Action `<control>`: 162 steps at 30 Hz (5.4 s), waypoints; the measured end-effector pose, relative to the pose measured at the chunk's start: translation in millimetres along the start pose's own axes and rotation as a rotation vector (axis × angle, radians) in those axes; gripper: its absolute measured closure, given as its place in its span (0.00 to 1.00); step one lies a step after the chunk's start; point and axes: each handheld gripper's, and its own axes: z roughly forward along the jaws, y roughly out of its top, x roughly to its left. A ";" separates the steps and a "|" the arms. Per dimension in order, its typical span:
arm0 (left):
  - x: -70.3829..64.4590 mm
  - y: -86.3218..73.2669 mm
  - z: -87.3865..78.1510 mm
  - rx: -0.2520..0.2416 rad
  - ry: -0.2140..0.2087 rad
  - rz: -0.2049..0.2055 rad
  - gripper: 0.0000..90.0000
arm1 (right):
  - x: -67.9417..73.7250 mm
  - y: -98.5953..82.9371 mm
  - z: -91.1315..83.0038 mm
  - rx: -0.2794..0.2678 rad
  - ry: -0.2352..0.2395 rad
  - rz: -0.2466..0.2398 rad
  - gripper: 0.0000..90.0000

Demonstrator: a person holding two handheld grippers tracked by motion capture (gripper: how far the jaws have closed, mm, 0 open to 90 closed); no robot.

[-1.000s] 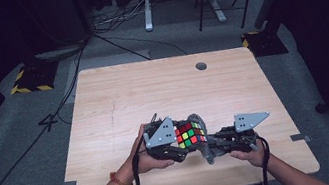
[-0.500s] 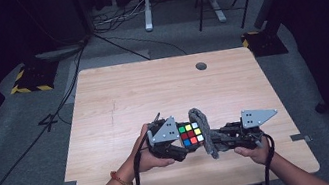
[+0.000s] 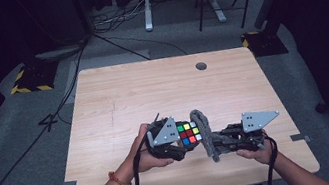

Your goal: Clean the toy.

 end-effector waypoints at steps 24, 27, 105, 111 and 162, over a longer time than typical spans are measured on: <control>-9.5 -10.1 30.1 0.180 -0.027 0.035 0.37 | 0.1 0.6 18.4 0.229 -0.175 -0.086 0.87; -8.5 -8.4 23.7 0.150 -0.016 0.038 0.37 | -9.2 -8.3 14.6 0.252 -0.194 -0.043 0.87; -3.9 -3.0 10.1 0.028 -0.013 0.012 0.36 | -1.8 -1.4 4.5 -0.026 -0.032 0.021 0.86; -4.8 -1.8 8.2 0.030 0.012 0.024 0.37 | -1.9 -2.5 7.9 0.004 -0.048 0.023 0.87; -7.1 1.8 1.3 -0.027 -0.009 0.018 0.37 | -3.9 -11.6 15.4 0.126 -0.089 0.020 0.86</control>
